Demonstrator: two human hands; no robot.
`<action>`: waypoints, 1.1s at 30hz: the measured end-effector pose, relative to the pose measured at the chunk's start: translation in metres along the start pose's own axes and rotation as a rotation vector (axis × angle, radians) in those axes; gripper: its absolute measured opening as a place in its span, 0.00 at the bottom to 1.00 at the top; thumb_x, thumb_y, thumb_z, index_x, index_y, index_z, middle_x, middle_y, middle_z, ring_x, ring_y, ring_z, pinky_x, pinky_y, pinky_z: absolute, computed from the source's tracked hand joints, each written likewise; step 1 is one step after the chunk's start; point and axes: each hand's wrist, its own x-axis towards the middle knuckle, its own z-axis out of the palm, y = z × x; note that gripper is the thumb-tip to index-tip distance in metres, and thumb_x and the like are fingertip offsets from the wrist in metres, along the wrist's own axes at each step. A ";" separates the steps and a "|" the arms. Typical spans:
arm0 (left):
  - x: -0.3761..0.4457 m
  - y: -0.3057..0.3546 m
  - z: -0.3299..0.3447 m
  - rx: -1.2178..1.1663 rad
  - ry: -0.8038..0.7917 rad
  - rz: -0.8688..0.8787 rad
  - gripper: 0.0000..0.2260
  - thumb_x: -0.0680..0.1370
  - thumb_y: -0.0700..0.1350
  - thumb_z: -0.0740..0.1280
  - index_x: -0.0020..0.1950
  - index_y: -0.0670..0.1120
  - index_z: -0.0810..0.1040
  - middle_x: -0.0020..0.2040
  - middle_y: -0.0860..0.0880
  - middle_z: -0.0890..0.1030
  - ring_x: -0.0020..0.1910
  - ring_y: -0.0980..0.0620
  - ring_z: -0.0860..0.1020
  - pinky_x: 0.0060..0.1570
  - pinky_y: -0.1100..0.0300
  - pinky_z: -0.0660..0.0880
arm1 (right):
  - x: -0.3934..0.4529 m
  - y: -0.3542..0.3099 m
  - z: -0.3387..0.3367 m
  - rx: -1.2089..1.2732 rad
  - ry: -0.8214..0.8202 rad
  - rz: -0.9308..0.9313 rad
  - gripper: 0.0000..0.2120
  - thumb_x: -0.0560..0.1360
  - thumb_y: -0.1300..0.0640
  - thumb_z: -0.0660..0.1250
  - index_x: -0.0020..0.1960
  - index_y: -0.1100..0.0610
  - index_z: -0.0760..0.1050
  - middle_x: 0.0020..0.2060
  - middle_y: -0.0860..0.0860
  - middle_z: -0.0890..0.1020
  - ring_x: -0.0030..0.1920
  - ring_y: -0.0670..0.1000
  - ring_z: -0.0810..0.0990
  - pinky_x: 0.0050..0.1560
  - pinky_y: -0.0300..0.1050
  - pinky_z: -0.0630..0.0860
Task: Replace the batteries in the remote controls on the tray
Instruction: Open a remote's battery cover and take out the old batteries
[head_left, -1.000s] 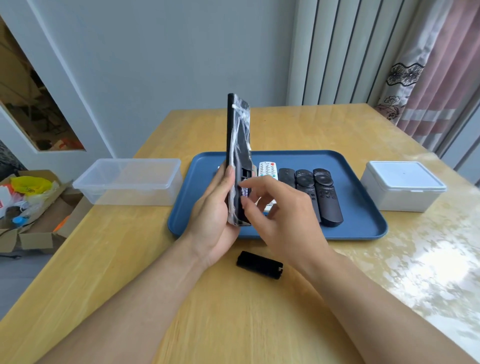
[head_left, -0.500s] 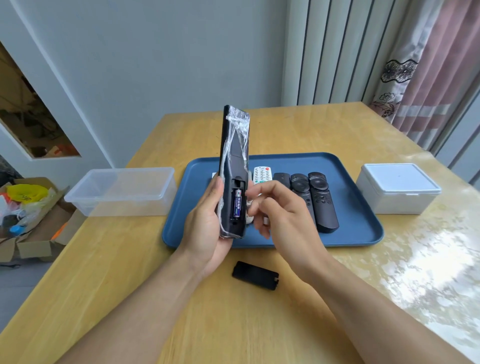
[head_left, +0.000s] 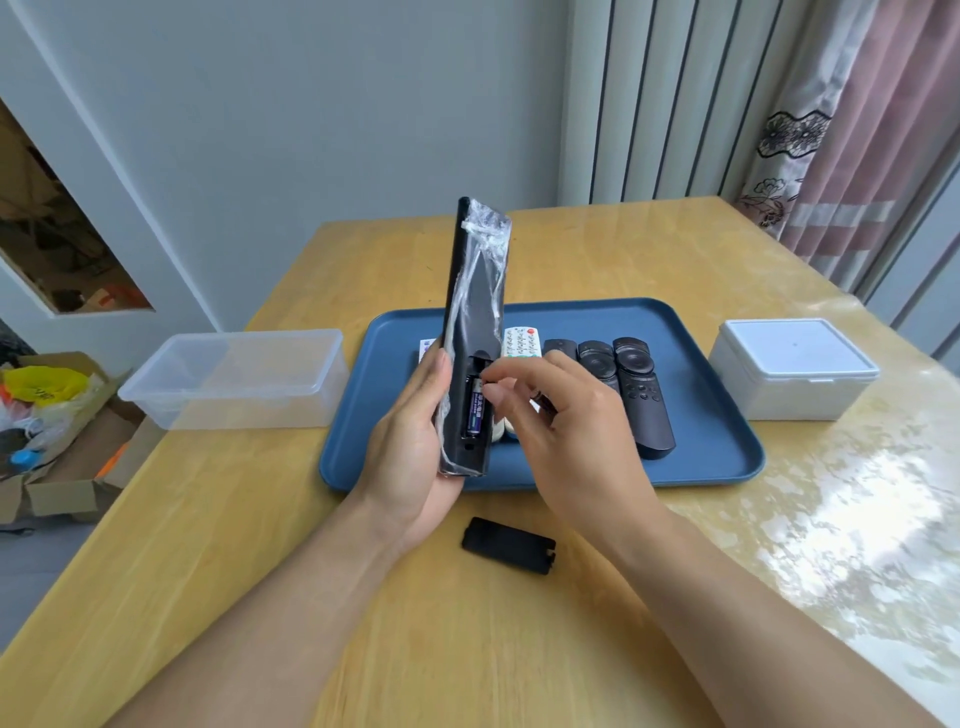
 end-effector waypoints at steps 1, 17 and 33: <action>0.000 0.000 0.001 0.025 -0.010 0.009 0.19 0.85 0.51 0.56 0.74 0.49 0.74 0.69 0.44 0.79 0.72 0.45 0.74 0.75 0.38 0.63 | 0.001 -0.001 -0.001 -0.005 -0.016 0.000 0.04 0.79 0.54 0.69 0.52 0.51 0.82 0.39 0.41 0.77 0.42 0.42 0.76 0.40 0.30 0.67; -0.004 0.000 0.008 0.084 0.014 0.029 0.21 0.84 0.50 0.60 0.77 0.50 0.69 0.70 0.51 0.79 0.71 0.52 0.75 0.76 0.47 0.65 | 0.002 -0.004 -0.007 0.096 -0.044 0.132 0.04 0.77 0.49 0.72 0.49 0.47 0.78 0.41 0.42 0.82 0.43 0.43 0.80 0.41 0.34 0.72; 0.002 0.017 -0.003 0.096 0.294 0.104 0.12 0.86 0.46 0.60 0.64 0.44 0.79 0.50 0.45 0.86 0.49 0.46 0.86 0.46 0.58 0.82 | 0.013 -0.010 -0.012 0.641 -0.038 0.580 0.02 0.79 0.58 0.66 0.48 0.55 0.76 0.38 0.53 0.82 0.24 0.46 0.59 0.25 0.39 0.57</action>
